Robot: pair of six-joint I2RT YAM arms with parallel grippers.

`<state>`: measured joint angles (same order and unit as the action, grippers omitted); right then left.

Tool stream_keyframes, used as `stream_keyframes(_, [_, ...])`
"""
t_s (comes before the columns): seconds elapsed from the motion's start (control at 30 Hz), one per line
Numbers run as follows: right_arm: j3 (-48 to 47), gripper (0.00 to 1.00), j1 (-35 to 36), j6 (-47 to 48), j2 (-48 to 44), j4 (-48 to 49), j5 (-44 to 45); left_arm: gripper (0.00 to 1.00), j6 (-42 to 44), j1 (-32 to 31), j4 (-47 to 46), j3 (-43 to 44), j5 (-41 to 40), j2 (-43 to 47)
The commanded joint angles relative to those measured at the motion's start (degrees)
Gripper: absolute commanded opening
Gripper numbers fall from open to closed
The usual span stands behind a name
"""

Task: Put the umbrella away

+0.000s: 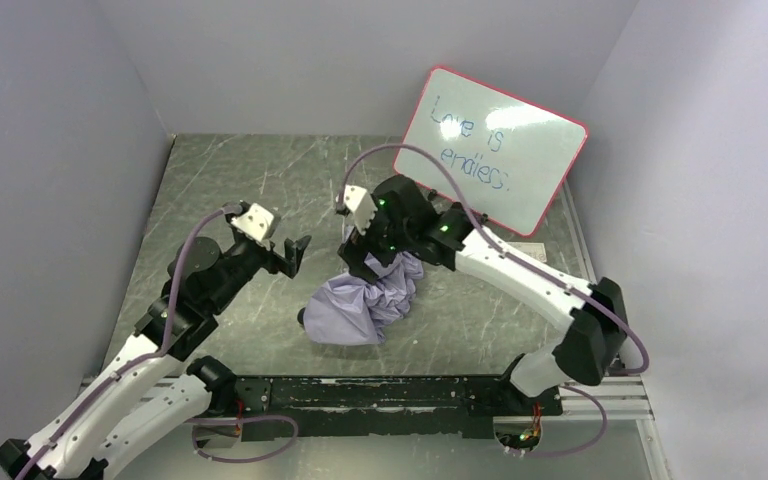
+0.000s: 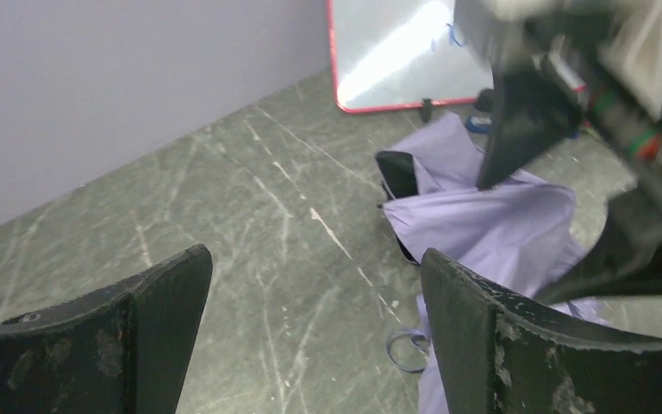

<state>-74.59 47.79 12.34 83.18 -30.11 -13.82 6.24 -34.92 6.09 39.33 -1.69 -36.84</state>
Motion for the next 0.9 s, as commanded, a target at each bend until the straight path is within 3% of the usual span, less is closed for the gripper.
stream_keyframes(0.0, [-0.5,1.00,2.5,4.6,3.2,-5.1,3.3,0.95,0.8,0.4,0.8,3.2,-8.3,2.2])
stream_keyframes(0.43, [9.5,1.00,5.2,6.8,16.7,-1.3,7.4,0.95,0.5,0.4,1.5,2.3,-10.2,2.7])
stream_keyframes(0.67, [8.0,1.00,4.1,6.3,28.4,-3.6,11.1,0.95,0.7,0.4,1.2,2.6,-9.7,1.5])
stream_keyframes(0.87, [6.1,0.88,1.0,6.5,36.3,-9.4,5.0,0.95,1.2,0.4,1.4,2.5,-9.8,1.2])
